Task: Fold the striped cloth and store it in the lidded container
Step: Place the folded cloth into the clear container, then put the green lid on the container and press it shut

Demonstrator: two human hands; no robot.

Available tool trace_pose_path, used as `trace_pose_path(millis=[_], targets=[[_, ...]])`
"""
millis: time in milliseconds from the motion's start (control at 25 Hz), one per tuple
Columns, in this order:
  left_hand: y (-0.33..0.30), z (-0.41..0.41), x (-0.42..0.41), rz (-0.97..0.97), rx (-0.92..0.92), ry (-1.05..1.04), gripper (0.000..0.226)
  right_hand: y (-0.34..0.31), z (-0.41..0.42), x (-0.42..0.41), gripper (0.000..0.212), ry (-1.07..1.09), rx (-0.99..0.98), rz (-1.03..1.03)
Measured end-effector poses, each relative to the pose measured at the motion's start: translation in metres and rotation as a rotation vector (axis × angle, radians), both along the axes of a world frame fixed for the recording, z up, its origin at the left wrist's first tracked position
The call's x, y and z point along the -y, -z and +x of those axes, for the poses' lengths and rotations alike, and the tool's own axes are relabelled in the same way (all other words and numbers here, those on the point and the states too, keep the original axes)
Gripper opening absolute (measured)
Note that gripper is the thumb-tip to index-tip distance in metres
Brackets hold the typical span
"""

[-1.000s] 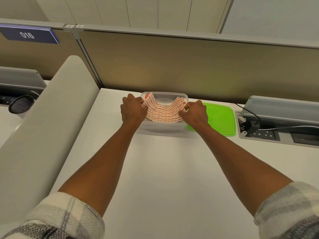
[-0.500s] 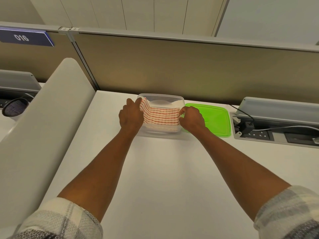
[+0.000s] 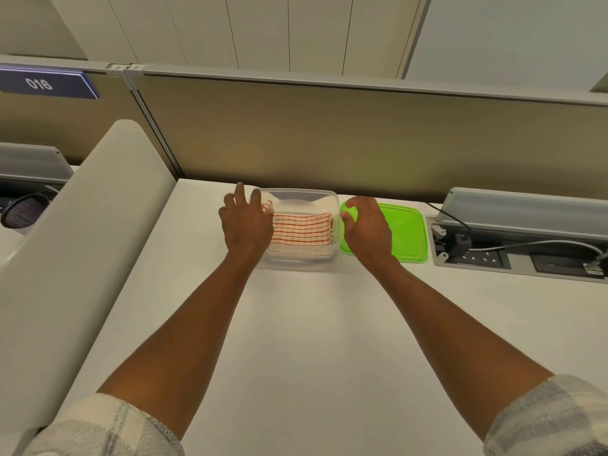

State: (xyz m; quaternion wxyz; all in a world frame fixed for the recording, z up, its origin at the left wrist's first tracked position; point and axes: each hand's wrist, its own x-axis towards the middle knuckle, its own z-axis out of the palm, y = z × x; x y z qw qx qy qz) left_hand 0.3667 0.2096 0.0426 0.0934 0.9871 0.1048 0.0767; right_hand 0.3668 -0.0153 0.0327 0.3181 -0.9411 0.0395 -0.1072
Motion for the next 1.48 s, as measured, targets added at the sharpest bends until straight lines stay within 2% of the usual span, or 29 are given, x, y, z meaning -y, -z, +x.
trace_pose_path(millis=[80, 160, 200, 240, 320, 400, 480, 560, 640, 800, 1080, 1320, 1480], targets=[[-0.008, -0.012, 0.025, 0.046, 0.265, 0.135, 0.041, 0.003, -0.004, 0.021, 0.019, 0.064, 0.034, -0.056], [-0.005, -0.031, 0.061, 0.015, 0.452, 0.423, 0.031, 0.014, -0.012, 0.049, 0.023, 0.080, -0.063, -0.136], [-0.001, -0.040, 0.079, -0.043, 0.458, 0.604, 0.026, 0.021, -0.017, 0.065, 0.025, 0.088, -0.112, -0.176], [0.003, -0.049, 0.096, -0.107, 0.384, 0.758, 0.023, 0.027, -0.022, 0.081, 0.027, 0.094, -0.151, -0.217], [0.011, -0.064, 0.124, -0.154, 0.128, 0.865, 0.024, 0.038, -0.031, 0.107, 0.027, 0.084, -0.212, -0.286], [0.023, -0.068, 0.147, -0.069, -0.055, 0.759, 0.028, 0.045, -0.037, 0.125, 0.027, 0.069, -0.278, -0.342], [0.037, -0.069, 0.165, 0.097, -0.096, 0.614, 0.034, 0.049, -0.043, 0.136, 0.030, 0.048, -0.321, -0.374], [0.045, -0.070, 0.174, 0.247, -0.089, 0.560, 0.040, 0.052, -0.046, 0.143, 0.033, 0.007, -0.301, -0.388], [0.047, -0.071, 0.179, 0.307, -0.154, 0.538, 0.038, 0.053, -0.048, 0.146, 0.029, -0.030, -0.280, -0.386], [0.039, -0.073, 0.185, 0.311, -0.267, 0.488, 0.019, 0.050, -0.055, 0.160, 0.018, -0.047, -0.263, -0.342], [0.035, -0.078, 0.185, 0.392, -0.051, 0.510, 0.027, 0.045, -0.072, 0.182, 0.027, -0.113, -0.200, -0.428], [0.020, -0.087, 0.184, 0.281, 0.104, 0.564, 0.031, 0.027, -0.077, 0.206, 0.032, 0.002, -0.102, -0.062], [-0.003, -0.092, 0.184, 0.259, 0.240, 0.539, 0.037, 0.014, -0.077, 0.214, 0.027, 0.034, -0.075, 0.080]])
